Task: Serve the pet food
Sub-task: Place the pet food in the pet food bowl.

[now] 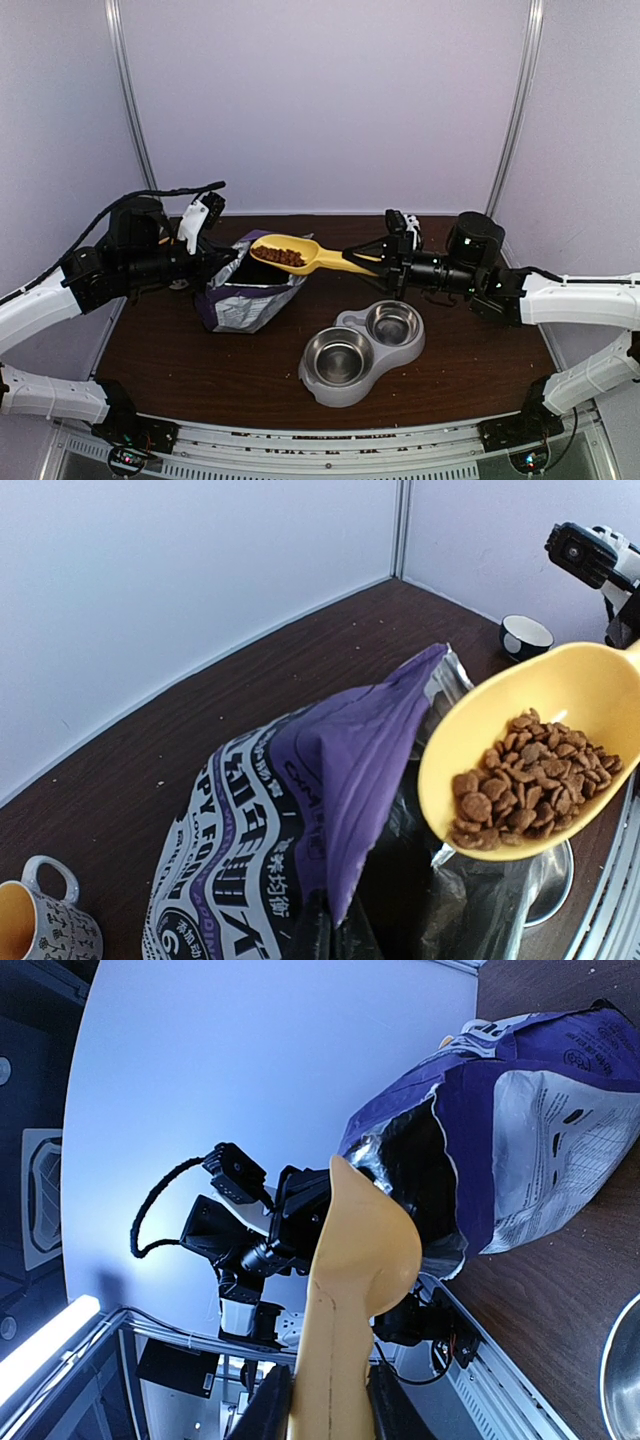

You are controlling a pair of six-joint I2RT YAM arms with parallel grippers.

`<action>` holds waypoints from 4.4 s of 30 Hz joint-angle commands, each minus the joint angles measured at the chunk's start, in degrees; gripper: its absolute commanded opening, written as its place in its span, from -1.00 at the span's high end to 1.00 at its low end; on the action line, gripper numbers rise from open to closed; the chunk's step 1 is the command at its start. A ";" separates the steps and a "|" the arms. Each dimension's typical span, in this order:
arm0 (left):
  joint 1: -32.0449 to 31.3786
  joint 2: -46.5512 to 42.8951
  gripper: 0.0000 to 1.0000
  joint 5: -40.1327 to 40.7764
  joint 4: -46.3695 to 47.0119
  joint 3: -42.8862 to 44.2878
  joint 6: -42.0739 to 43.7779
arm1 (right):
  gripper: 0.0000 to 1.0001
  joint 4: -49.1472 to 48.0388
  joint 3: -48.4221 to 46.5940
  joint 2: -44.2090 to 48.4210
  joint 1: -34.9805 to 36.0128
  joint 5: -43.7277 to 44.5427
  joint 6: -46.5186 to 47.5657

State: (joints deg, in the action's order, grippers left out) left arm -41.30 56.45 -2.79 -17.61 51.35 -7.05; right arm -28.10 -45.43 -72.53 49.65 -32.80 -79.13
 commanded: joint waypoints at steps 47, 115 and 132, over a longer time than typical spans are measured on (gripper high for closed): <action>0.33 1.11 1.00 1.71 1.35 1.21 -0.53 | 1.00 4.71 28.84 36.20 -9.34 12.75 -4.09; 0.33 2.88 1.00 0.72 0.74 1.73 -0.87 | 1.00 55.49 21.48 48.70 -11.95 21.37 11.76; 0.28 2.97 1.00 0.83 0.64 1.82 -0.93 | 1.00 57.40 19.23 46.20 -12.07 21.52 14.54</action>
State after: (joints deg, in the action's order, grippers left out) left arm -41.30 58.59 -2.74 -17.65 51.99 -7.22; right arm 28.82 -23.55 -25.82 37.93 -12.53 -66.52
